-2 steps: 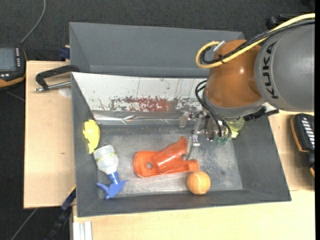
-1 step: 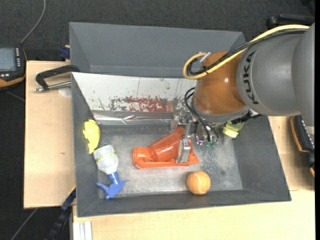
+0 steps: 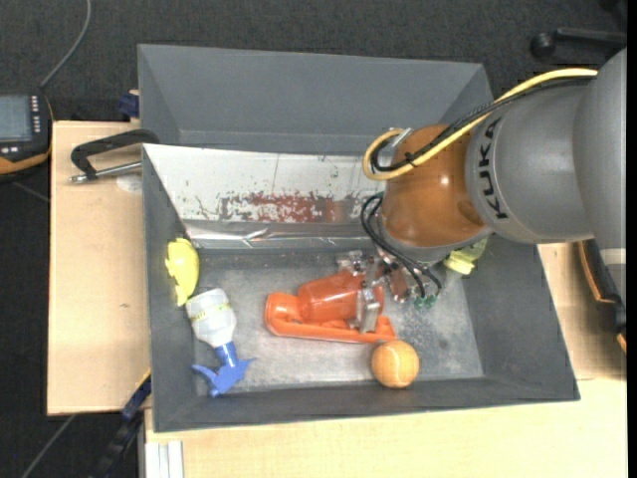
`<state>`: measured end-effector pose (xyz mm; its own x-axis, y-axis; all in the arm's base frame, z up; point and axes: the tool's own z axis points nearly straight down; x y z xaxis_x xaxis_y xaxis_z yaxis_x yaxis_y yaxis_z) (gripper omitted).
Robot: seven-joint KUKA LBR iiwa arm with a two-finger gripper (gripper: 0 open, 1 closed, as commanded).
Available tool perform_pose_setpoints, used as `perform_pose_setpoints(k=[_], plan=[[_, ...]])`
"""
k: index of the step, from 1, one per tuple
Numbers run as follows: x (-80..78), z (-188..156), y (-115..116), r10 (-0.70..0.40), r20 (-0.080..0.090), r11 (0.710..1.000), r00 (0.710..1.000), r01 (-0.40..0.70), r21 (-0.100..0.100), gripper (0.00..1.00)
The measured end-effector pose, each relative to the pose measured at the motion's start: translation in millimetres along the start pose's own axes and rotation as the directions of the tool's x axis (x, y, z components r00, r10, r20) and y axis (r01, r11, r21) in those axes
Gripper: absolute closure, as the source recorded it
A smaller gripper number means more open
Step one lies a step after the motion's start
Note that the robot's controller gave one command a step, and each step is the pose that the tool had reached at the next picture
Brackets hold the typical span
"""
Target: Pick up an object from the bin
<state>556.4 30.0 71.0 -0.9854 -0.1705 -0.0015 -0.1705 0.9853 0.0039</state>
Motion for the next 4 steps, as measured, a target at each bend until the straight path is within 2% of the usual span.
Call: perform_pose_setpoints(k=[2,3,4], plan=[[0.0,0,0,0.000,0.000,1.000,1.000,0.000,0.000,1.00],[7.2,-102,13,-0.022,0.006,1.000,1.000,0.022,-0.001,1.00],[7.3,-102,13,-0.022,0.006,1.000,1.000,0.022,-0.001,1.00]])
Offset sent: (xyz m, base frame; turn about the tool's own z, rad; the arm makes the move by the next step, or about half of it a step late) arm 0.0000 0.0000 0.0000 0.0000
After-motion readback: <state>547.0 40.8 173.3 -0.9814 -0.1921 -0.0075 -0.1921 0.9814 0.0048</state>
